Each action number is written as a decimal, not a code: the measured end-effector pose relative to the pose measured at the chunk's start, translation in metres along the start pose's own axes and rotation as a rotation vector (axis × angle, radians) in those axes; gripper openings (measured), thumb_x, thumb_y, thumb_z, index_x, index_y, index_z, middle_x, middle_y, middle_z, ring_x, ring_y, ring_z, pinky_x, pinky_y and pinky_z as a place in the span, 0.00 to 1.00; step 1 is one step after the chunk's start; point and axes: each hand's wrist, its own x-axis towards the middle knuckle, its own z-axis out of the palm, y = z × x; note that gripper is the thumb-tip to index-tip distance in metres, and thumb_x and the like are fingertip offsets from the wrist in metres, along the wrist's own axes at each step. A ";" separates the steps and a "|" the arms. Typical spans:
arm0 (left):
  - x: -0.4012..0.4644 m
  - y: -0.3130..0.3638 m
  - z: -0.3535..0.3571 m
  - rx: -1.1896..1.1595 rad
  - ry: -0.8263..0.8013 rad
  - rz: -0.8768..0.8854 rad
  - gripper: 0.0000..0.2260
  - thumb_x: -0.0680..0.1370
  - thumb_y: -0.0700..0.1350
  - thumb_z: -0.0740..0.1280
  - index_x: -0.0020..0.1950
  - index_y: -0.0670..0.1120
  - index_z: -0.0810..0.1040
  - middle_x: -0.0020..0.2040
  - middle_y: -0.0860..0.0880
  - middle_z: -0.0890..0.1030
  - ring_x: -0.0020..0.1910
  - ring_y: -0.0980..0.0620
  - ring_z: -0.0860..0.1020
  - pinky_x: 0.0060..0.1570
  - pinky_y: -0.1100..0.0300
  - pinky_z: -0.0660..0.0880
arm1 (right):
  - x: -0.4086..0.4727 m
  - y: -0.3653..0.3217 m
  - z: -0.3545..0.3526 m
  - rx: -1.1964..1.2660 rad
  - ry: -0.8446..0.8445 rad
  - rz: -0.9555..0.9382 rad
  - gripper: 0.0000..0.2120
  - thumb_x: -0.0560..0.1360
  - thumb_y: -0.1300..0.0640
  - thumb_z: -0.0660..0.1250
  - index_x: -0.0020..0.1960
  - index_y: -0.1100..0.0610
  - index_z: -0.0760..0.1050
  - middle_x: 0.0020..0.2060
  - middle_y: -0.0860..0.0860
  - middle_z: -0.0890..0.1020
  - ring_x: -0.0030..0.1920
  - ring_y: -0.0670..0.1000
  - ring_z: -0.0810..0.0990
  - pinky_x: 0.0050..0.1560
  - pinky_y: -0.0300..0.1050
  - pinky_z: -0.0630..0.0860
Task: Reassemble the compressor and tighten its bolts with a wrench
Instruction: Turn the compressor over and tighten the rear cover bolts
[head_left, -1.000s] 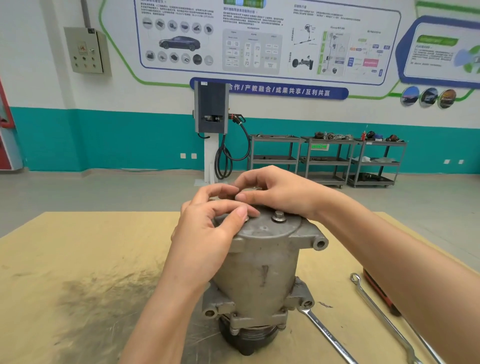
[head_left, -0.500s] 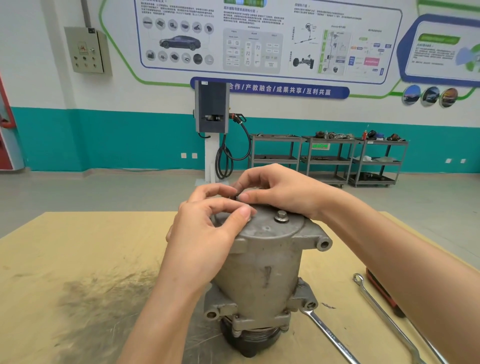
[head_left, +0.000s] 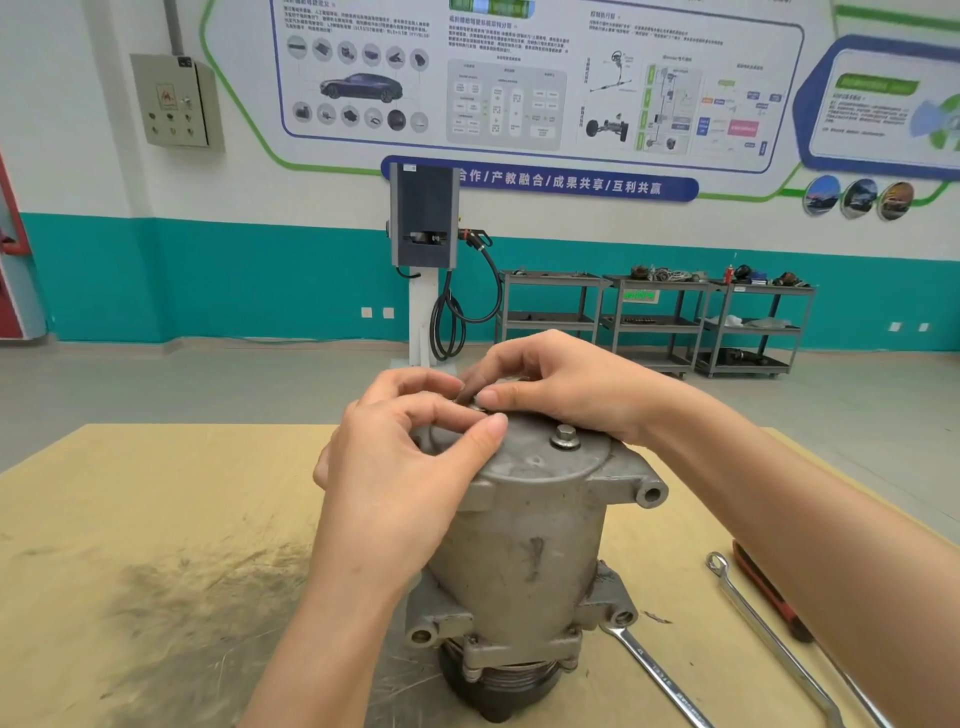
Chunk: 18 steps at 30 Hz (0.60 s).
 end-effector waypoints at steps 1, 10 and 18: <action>0.000 0.000 0.000 0.000 -0.022 -0.002 0.03 0.67 0.53 0.75 0.35 0.62 0.83 0.50 0.65 0.78 0.55 0.64 0.75 0.64 0.44 0.67 | 0.001 0.001 0.000 0.000 0.002 0.007 0.03 0.77 0.58 0.69 0.45 0.52 0.80 0.50 0.44 0.85 0.49 0.40 0.82 0.51 0.34 0.74; -0.002 0.000 0.003 0.007 -0.071 0.013 0.04 0.69 0.57 0.72 0.36 0.60 0.84 0.56 0.64 0.75 0.64 0.58 0.71 0.67 0.41 0.63 | -0.002 0.000 -0.001 0.001 -0.006 -0.027 0.05 0.78 0.58 0.69 0.48 0.49 0.80 0.50 0.45 0.85 0.52 0.43 0.82 0.57 0.38 0.77; -0.001 -0.002 0.006 -0.016 0.017 0.002 0.03 0.65 0.54 0.75 0.35 0.61 0.83 0.52 0.63 0.78 0.56 0.64 0.75 0.65 0.45 0.67 | 0.004 -0.001 0.003 -0.058 0.027 -0.032 0.04 0.75 0.56 0.72 0.46 0.54 0.77 0.48 0.45 0.85 0.49 0.41 0.82 0.51 0.34 0.75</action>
